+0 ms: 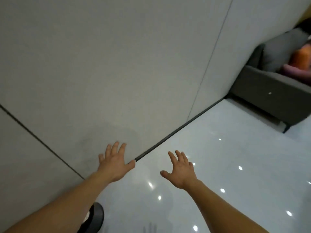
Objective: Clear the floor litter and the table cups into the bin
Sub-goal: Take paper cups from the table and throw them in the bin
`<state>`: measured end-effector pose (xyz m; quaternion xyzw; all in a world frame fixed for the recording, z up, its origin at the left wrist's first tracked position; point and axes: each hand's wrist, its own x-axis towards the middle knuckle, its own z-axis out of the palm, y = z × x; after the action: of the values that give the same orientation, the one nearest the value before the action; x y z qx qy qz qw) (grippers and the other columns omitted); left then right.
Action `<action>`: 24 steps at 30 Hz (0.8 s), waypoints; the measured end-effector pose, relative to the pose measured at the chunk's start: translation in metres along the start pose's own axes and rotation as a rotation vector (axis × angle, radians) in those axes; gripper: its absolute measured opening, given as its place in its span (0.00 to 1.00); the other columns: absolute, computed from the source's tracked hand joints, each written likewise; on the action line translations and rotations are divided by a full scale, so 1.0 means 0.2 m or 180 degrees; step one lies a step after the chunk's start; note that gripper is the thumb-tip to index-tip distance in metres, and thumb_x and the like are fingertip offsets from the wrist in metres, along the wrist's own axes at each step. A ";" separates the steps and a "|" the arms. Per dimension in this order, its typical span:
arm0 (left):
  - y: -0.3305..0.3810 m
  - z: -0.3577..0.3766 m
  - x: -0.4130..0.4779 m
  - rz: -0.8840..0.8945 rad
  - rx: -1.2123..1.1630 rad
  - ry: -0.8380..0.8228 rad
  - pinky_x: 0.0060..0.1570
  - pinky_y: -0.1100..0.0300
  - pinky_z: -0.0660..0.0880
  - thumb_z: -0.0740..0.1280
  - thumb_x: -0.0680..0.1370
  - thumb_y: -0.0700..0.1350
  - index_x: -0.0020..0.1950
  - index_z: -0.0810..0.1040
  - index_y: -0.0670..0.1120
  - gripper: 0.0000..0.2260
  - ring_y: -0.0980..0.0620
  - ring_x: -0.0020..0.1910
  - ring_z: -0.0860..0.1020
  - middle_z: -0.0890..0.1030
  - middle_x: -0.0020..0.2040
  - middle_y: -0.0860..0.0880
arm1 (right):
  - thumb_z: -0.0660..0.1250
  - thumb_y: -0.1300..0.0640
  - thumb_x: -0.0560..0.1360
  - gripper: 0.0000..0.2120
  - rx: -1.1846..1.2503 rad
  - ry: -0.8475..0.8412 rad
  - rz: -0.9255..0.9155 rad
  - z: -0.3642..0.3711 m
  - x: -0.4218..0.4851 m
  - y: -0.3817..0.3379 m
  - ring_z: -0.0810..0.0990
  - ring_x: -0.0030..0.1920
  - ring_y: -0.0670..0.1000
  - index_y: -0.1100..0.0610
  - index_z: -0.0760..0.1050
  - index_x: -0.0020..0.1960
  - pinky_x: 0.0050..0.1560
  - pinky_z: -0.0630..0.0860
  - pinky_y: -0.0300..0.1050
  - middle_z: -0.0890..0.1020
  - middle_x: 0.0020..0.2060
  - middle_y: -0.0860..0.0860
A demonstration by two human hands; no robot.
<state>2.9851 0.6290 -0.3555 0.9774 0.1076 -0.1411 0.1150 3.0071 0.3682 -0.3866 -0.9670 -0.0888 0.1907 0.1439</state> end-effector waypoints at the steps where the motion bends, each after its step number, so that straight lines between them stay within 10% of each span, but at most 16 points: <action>1: 0.17 0.00 0.04 0.0157 0.0051 0.0000 0.72 0.41 0.49 0.54 0.73 0.70 0.78 0.44 0.55 0.39 0.46 0.77 0.42 0.43 0.79 0.51 | 0.57 0.31 0.74 0.42 0.0048 0.0060 0.0119 -0.05 -0.03 0.14 0.38 0.78 0.54 0.45 0.42 0.79 0.75 0.47 0.60 0.43 0.79 0.50; 24: 3.19 0.31 0.71 0.3124 0.0495 -0.0504 0.72 0.41 0.49 0.55 0.75 0.68 0.78 0.43 0.54 0.38 0.46 0.77 0.40 0.43 0.79 0.51 | 0.59 0.34 0.75 0.42 0.0708 0.0913 0.2823 -0.91 -0.37 2.41 0.37 0.78 0.54 0.46 0.42 0.79 0.75 0.47 0.61 0.42 0.79 0.50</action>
<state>3.2574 0.0321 -0.3319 0.9047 -0.3847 -0.1517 0.1025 3.0681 -0.1479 -0.3498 -0.9069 0.3740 0.1067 0.1622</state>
